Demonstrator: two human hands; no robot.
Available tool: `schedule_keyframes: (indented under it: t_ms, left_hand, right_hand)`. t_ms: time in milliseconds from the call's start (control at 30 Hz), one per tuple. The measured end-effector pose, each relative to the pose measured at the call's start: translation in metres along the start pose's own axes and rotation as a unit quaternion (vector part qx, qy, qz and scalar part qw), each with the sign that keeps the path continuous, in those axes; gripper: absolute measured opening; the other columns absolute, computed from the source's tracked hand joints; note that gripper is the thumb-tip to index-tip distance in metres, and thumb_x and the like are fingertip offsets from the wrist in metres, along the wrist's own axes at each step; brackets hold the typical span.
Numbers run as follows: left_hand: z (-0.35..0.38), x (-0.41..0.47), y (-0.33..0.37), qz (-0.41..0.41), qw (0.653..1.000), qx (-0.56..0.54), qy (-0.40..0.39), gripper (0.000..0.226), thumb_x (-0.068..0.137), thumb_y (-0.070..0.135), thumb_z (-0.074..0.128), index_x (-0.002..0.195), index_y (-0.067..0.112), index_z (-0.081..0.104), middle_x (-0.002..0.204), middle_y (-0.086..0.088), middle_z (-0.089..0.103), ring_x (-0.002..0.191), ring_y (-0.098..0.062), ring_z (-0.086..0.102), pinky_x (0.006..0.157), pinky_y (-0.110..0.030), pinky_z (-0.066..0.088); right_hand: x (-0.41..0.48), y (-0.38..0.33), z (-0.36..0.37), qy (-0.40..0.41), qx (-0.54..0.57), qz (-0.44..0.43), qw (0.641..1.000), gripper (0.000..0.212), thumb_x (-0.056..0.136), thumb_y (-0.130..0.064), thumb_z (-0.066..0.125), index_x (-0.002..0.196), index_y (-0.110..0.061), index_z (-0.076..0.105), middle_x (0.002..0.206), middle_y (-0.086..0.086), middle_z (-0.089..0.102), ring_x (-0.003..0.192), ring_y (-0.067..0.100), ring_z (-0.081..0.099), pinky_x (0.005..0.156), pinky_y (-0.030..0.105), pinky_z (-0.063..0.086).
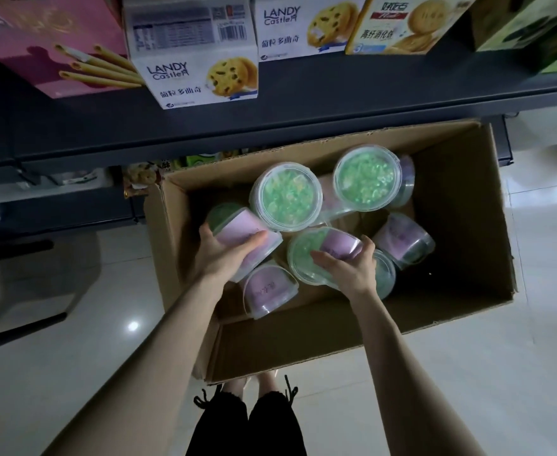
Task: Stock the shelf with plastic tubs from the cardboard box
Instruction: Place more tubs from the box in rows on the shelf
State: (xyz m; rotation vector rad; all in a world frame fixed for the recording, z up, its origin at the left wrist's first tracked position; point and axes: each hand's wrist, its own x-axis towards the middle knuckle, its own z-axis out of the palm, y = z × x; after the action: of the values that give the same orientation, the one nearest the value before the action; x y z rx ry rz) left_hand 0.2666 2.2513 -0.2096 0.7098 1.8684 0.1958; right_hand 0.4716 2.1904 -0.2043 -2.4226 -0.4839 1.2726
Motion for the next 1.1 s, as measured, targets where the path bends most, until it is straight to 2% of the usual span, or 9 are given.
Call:
schedule_keyframes:
  t_ms: [200,267,367,500,667,767,833,967,1100]
  left_hand:
    - [-0.005,-0.048,-0.02,-0.027,0.995,-0.084,0.038,0.122,0.025,0.08,0.075,0.129,0.026,0.043,0.122,0.002,0.059,0.107,-0.022,0.057,0.094,-0.045,0.047]
    - [-0.008,-0.074,-0.023,0.005,0.989,-0.14,0.043,0.093,0.025,0.081,0.074,0.107,0.04,0.06,0.1,0.017,0.068,0.095,-0.011,0.063,0.085,-0.035,0.052]
    - [-0.011,-0.123,-0.015,0.035,0.978,-0.206,-0.007,0.067,0.029,0.079,0.076,0.085,0.043,0.065,0.082,0.022,0.069,0.081,0.0,0.067,0.07,-0.023,0.054]
    - [-0.013,-0.191,0.017,0.117,0.959,-0.253,0.045,0.055,0.049,0.069,0.08,0.096,0.043,0.064,0.099,0.013,0.07,0.095,-0.013,0.067,0.084,-0.043,0.054]
    - [0.017,-0.293,0.088,0.227,0.919,-0.317,0.054,0.075,0.053,0.069,0.071,0.111,0.025,0.056,0.096,0.013,0.067,0.079,0.006,0.064,0.061,-0.009,0.051]
    - [0.052,-0.355,0.123,0.277,0.895,-0.342,0.065,0.054,0.061,0.058,0.07,0.102,0.03,0.051,0.088,0.015,0.065,0.074,0.01,0.063,0.062,-0.01,0.05]
    - [0.076,-0.394,0.141,0.294,0.879,-0.373,0.039,0.071,0.055,0.062,0.075,0.112,0.029,0.047,0.098,0.013,0.065,0.089,0.001,0.065,0.077,-0.024,0.054]
    - [0.102,-0.459,0.179,0.336,0.861,-0.379,-0.046,0.1,0.047,0.054,0.083,0.131,0.032,0.032,0.112,0.004,0.062,0.098,-0.018,0.065,0.081,-0.046,0.055]
    - [0.11,-0.509,0.224,0.404,0.835,-0.345,-0.143,0.089,0.053,0.041,0.087,0.127,0.036,0.039,0.112,0.004,0.066,0.097,-0.019,0.067,0.073,-0.044,0.056]
  right_hand:
    - [-0.045,0.005,-0.012,-0.001,0.154,-0.006,0.988,0.096,0.04,-0.051,0.085,0.118,-0.021,0.039,0.111,0.006,0.058,0.093,0.018,0.065,0.084,0.041,0.056]
    - [-0.072,0.002,-0.028,-0.013,0.222,-0.014,0.975,0.1,0.042,-0.052,0.084,0.125,-0.019,0.04,0.104,-0.002,0.062,0.083,0.006,0.068,0.079,0.032,0.058]
    - [-0.114,-0.008,-0.059,-0.034,0.29,-0.022,0.956,0.091,0.046,-0.049,0.082,0.124,-0.021,0.044,0.105,-0.003,0.065,0.09,0.01,0.068,0.087,0.041,0.055]
    - [-0.164,-0.028,-0.113,-0.056,0.338,-0.081,0.936,0.065,0.055,-0.042,0.083,0.111,-0.021,0.055,0.104,0.002,0.069,0.094,0.019,0.069,0.086,0.046,0.055]
    - [-0.204,-0.056,-0.203,-0.018,0.369,-0.177,0.912,0.068,0.058,-0.046,0.081,0.115,-0.02,0.054,0.104,0.001,0.068,0.091,0.012,0.069,0.079,0.034,0.058]
    - [-0.212,-0.064,-0.275,-0.028,0.37,-0.249,0.895,0.076,0.059,-0.049,0.081,0.121,-0.015,0.052,0.105,0.003,0.068,0.088,0.008,0.068,0.067,0.02,0.055]
    - [-0.214,-0.068,-0.33,-0.035,0.353,-0.283,0.891,0.084,0.053,-0.054,0.081,0.122,-0.016,0.052,0.102,-0.002,0.068,0.085,0.004,0.068,0.064,0.015,0.052]
    - [-0.22,-0.078,-0.432,-0.065,0.339,-0.307,0.887,0.1,0.048,-0.047,0.086,0.133,-0.015,0.044,0.118,0.005,0.062,0.103,0.02,0.064,0.089,0.043,0.054]
    - [-0.227,-0.105,-0.513,-0.138,0.312,-0.335,0.878,0.095,0.057,-0.038,0.086,0.138,-0.022,0.039,0.121,0.009,0.061,0.099,0.03,0.066,0.082,0.054,0.054]
